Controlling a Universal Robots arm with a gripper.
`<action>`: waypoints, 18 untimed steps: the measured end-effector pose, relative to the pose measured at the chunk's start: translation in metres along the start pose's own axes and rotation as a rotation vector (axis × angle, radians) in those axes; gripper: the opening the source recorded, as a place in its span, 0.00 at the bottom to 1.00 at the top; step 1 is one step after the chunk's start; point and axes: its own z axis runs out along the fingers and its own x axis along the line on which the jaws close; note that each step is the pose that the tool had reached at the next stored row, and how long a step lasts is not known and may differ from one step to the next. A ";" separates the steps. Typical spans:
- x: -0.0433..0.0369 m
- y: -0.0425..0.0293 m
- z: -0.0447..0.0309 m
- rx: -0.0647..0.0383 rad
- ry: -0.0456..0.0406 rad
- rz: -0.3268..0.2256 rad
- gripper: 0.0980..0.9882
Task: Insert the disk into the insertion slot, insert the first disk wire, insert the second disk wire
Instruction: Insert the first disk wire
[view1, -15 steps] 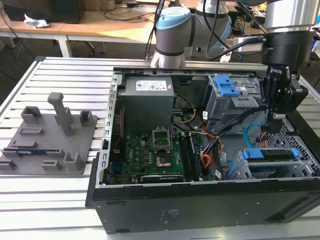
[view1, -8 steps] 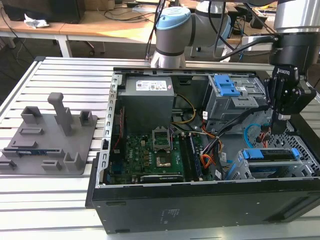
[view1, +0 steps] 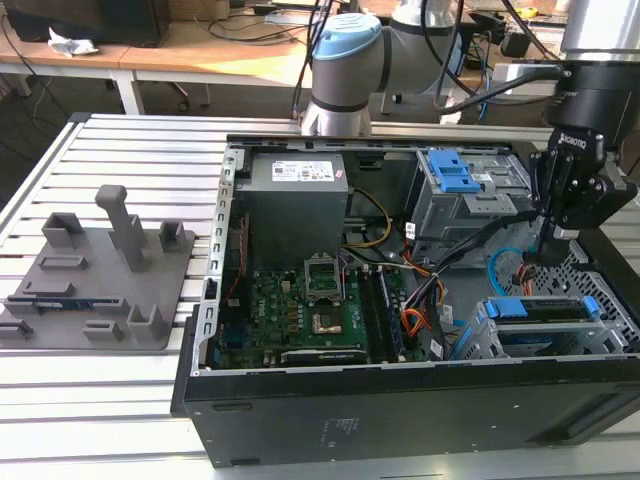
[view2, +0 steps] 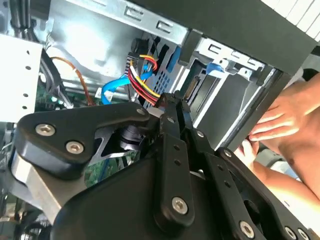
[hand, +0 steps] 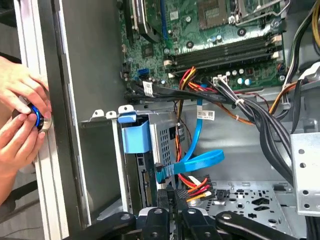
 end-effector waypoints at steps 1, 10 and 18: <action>-0.0001 -0.0047 -0.0007 -0.014 -0.0069 -0.005 0.07; 0.0071 -0.0143 0.0014 -0.041 -0.1666 -0.013 0.07; 0.0380 -0.0172 0.0058 -0.045 -0.2098 -0.014 0.07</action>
